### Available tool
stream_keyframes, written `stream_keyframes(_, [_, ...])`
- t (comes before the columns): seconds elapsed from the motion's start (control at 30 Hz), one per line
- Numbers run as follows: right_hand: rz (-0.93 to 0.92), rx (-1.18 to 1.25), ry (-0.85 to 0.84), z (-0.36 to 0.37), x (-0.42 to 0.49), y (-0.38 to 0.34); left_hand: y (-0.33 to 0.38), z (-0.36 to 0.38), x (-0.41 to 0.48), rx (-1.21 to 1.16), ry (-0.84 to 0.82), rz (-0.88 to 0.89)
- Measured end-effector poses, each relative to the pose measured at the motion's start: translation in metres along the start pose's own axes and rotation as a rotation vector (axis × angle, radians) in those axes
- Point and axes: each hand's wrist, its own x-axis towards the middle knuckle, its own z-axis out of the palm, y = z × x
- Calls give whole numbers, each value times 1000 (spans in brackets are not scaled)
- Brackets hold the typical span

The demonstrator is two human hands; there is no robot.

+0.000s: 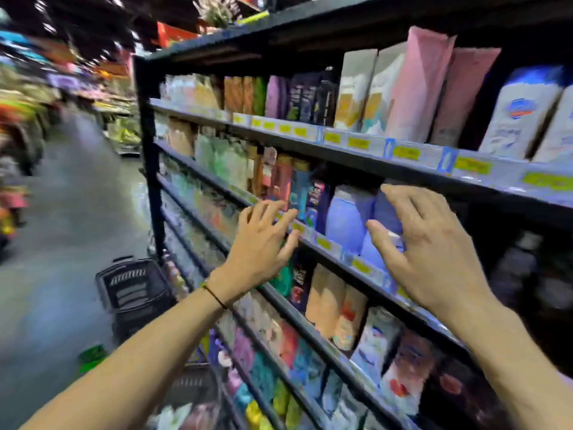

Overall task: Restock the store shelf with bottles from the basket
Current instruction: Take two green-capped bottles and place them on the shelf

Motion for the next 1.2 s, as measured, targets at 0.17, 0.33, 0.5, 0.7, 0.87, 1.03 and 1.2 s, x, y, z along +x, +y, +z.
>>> stream_keyframes(0.17, [12,200,-115,124,-6,-102,-142,25,-118,145,-317,-176])
stream_keyframes(0.33, [4,303,-366,258,-30,-193,-236,51,-226,196,-617,-293])
stream_keyframes(0.5, [38,357,-647,361,-70,-256,-290,86,-309,133,-883,-380])
stream_keyframes(0.7, [105,421,-972,476,-120,-296,-346,153,-370,91,-1148,-565])
stream_keyframes(0.87, [184,520,-1152,596,-171,-314,-374,215,-417,-4,-1272,-721])
stream_keyframes(1.03, [350,493,-1404,695,-260,-336,-381,278,-472,-96,-1421,-889])
stream_keyframes(1.2, [516,474,-1542,759,-298,-362,-406,366,-519,-158,-1543,-1005])
